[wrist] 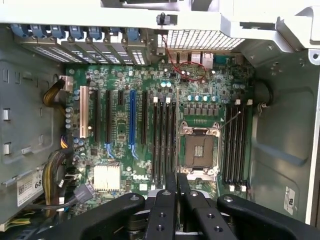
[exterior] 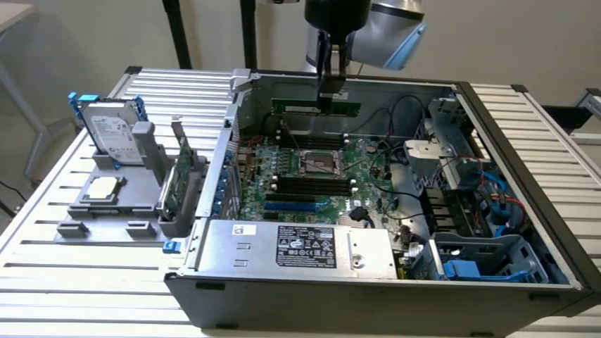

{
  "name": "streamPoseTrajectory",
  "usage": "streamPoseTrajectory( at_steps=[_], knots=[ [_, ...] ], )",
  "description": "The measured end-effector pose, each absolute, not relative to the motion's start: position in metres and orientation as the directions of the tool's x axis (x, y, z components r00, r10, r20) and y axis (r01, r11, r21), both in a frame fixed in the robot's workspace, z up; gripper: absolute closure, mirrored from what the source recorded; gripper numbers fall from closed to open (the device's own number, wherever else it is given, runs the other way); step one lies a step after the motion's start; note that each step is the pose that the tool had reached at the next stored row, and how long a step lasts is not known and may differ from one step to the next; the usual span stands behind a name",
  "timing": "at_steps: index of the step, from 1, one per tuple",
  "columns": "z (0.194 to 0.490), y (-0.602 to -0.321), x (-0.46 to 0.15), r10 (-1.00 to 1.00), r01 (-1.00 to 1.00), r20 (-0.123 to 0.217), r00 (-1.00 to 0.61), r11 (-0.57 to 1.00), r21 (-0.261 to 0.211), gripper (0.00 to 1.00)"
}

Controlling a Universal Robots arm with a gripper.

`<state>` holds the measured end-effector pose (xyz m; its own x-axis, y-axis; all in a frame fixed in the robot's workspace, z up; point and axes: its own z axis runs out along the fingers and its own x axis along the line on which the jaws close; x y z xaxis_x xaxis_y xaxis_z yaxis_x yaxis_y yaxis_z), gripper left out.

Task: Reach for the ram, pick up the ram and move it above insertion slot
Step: 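Pick up the ram and move it above insertion slot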

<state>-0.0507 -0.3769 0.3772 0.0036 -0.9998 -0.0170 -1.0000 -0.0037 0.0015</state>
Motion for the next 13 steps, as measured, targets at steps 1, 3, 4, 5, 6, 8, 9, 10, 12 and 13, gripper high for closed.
streamPoseTrajectory(
  at_steps=[1,3,4,5,6,8,9,10,12,13],
  knots=[
    [0.3768,-0.3752,-0.0502,-1.000,-1.000,-0.017,0.002,-0.002,0.001,0.87],
    [0.3760,-0.3719,-0.0494,-1.000,-1.000,-0.017,0.000,0.000,0.001,0.87],
    [0.3758,-0.3699,-0.0492,-1.000,-1.000,-0.017,-0.001,0.001,0.001,0.87],
    [0.3756,-0.3679,-0.0491,-1.000,-1.000,-0.017,-0.002,0.002,0.001,0.87],
    [0.3757,-0.3670,-0.0490,-1.000,-1.000,-0.017,-0.003,0.003,0.001,0.87],
    [0.3757,-0.3668,-0.0490,-1.000,-1.000,-0.017,-0.003,0.003,0.001,0.87],
    [0.3757,-0.3668,-0.0490,-1.000,-1.000,-0.017,-0.003,0.003,0.001,0.87],
    [0.3757,-0.3668,-0.0490,-1.000,-1.000,-0.017,-0.003,0.003,0.001,0.87],
    [0.3757,-0.3668,-0.0490,-1.000,-1.000,-0.017,-0.003,0.003,0.001,0.87],
    [0.3757,-0.3668,-0.0490,-1.000,-1.000,-0.017,-0.003,0.003,0.001,0.87]
  ],
)
